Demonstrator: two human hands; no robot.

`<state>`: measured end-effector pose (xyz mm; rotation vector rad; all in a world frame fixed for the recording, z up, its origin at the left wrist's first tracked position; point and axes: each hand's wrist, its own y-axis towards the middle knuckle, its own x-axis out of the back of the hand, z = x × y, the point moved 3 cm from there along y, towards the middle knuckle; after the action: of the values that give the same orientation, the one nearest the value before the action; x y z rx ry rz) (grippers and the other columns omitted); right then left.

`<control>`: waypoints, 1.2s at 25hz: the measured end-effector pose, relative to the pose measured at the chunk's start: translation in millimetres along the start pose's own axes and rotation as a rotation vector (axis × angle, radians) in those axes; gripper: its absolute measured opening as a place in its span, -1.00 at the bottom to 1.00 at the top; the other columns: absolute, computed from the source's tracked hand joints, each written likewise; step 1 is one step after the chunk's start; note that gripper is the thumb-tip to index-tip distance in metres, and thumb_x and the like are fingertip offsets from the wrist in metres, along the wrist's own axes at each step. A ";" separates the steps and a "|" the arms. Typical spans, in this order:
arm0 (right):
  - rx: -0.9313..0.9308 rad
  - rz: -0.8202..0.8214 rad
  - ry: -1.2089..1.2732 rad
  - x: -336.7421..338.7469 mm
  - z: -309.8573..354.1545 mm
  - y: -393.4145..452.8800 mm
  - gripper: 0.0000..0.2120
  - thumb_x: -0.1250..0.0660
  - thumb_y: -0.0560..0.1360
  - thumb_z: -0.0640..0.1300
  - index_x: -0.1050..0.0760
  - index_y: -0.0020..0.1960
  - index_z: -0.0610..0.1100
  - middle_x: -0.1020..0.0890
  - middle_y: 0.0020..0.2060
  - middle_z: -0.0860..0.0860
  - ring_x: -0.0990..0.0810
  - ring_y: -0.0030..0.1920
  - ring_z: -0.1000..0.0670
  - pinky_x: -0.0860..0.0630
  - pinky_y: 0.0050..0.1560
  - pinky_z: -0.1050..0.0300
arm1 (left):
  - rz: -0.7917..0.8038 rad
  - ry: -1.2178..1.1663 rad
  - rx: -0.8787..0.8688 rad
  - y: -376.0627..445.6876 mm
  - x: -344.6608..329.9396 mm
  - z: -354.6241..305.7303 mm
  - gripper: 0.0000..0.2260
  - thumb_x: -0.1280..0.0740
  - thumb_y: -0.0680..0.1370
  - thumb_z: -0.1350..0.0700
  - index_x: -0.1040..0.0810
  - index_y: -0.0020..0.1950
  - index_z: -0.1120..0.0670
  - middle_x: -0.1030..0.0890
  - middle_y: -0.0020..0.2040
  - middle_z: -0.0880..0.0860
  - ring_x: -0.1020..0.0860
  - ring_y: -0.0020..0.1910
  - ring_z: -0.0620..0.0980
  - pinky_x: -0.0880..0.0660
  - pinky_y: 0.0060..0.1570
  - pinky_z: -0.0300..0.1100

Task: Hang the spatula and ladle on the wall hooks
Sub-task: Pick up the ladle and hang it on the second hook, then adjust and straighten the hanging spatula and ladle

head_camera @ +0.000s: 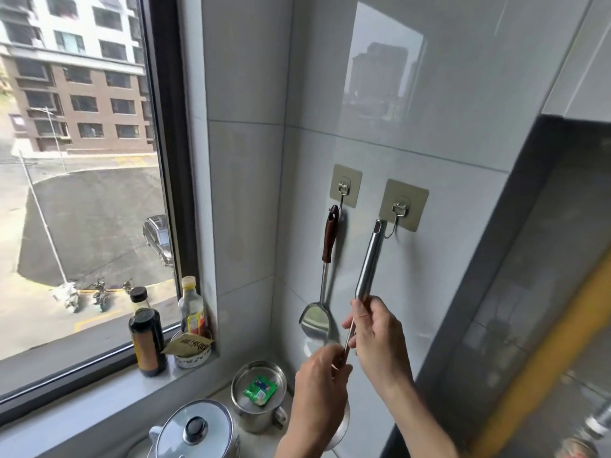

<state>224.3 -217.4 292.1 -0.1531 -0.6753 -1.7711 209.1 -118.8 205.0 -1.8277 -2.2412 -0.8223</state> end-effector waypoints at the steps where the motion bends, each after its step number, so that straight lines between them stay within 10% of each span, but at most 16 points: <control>1: -0.005 -0.002 -0.008 -1.1 -3.1 -0.6 -0.73 -0.15 0.62 0.00 -0.48 -0.17 -0.09 -0.65 -0.36 0.00 -0.63 -0.36 -0.02 -0.60 -0.20 -0.17 | 0.007 0.002 0.003 -0.7 -2.8 2.3 -0.94 -0.43 0.48 0.16 -0.57 -0.11 0.04 -0.66 -0.21 -0.02 -0.60 -0.24 -0.03 -0.58 -0.09 -0.04; 18: -0.098 -0.087 -0.210 3.6 -57.5 -6.3 -0.79 -0.32 0.51 -0.19 -0.52 0.14 -0.16 -0.69 0.00 -0.07 -0.66 -0.06 -0.13 -0.59 -0.02 -0.02 | 0.078 -0.015 0.101 43.4 -53.8 9.5 -0.93 -0.38 0.47 0.19 -0.50 -0.16 0.09 -0.67 -0.25 0.06 -0.59 -0.23 0.07 -0.57 -0.14 0.04; 25: 0.063 -0.113 -0.241 0.0 -53.9 -16.3 -0.89 -0.35 0.48 -0.24 -0.56 0.00 -0.13 -0.73 -0.16 -0.07 -0.68 -0.23 -0.12 -0.61 -0.20 0.03 | 0.141 -0.027 0.041 43.3 -60.2 16.2 -0.92 -0.38 0.49 0.09 -0.53 -0.10 0.07 -0.67 -0.23 0.05 -0.60 -0.23 0.08 -0.48 -0.27 -0.07; 30: 0.439 0.152 -0.403 -39.9 -21.8 17.9 -0.85 -0.27 0.48 -0.26 -0.52 0.01 -0.09 -0.69 -0.11 0.00 -0.63 -0.12 -0.08 -0.57 -0.16 0.05 | 0.097 -0.002 0.080 45.3 -40.8 37.6 -0.81 -0.16 0.36 -0.17 -0.36 -0.19 -0.07 -0.51 -0.41 -0.07 -0.56 -0.32 0.13 -0.34 -0.46 -0.17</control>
<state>258.5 -197.8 263.2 -0.2558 -1.2914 -1.4185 270.7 -130.6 170.5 -1.8846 -2.1346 -0.7036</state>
